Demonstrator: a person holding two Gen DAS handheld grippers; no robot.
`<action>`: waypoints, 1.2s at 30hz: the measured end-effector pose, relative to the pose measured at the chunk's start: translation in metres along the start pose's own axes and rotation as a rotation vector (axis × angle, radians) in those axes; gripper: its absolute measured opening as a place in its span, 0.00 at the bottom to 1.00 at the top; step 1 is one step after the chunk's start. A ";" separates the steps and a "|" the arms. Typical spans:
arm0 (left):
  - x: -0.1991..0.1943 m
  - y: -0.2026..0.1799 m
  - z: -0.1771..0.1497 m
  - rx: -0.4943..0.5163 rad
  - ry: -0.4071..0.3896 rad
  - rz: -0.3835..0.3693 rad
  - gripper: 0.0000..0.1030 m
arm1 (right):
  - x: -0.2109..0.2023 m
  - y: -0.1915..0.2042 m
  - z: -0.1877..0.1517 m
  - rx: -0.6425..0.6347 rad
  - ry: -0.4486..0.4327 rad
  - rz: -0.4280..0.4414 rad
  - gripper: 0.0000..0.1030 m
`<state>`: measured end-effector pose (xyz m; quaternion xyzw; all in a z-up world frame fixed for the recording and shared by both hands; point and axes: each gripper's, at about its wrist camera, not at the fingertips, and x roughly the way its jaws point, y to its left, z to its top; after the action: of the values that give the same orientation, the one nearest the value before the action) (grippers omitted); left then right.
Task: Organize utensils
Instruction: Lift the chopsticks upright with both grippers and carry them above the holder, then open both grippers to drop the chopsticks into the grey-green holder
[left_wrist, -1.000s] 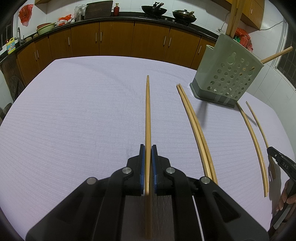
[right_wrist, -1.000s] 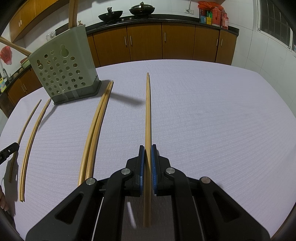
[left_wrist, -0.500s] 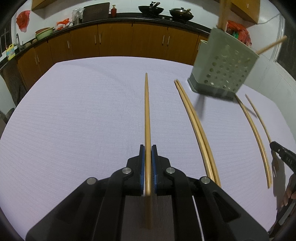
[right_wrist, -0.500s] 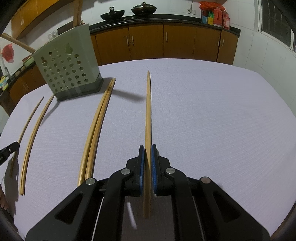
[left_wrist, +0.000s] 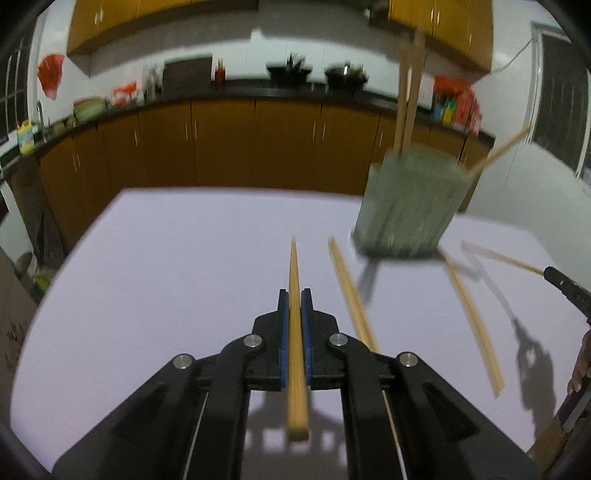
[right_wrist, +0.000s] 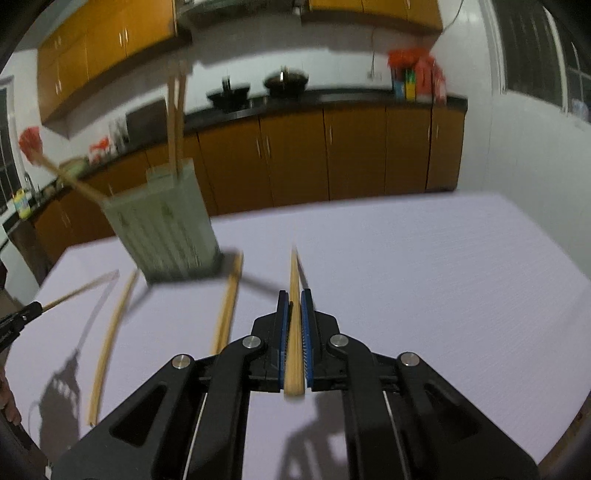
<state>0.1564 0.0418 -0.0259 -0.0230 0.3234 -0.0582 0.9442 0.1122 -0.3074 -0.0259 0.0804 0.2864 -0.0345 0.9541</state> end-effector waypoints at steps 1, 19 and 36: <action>-0.009 0.000 0.009 -0.005 -0.033 -0.005 0.07 | -0.005 0.000 0.006 0.000 -0.022 0.002 0.07; -0.081 -0.037 0.101 0.050 -0.242 -0.201 0.07 | -0.075 0.038 0.099 -0.004 -0.271 0.232 0.07; -0.055 -0.090 0.179 0.036 -0.462 -0.214 0.07 | -0.036 0.086 0.144 0.005 -0.487 0.243 0.07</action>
<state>0.2141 -0.0395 0.1559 -0.0530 0.0936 -0.1567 0.9818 0.1695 -0.2474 0.1242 0.1058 0.0368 0.0615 0.9918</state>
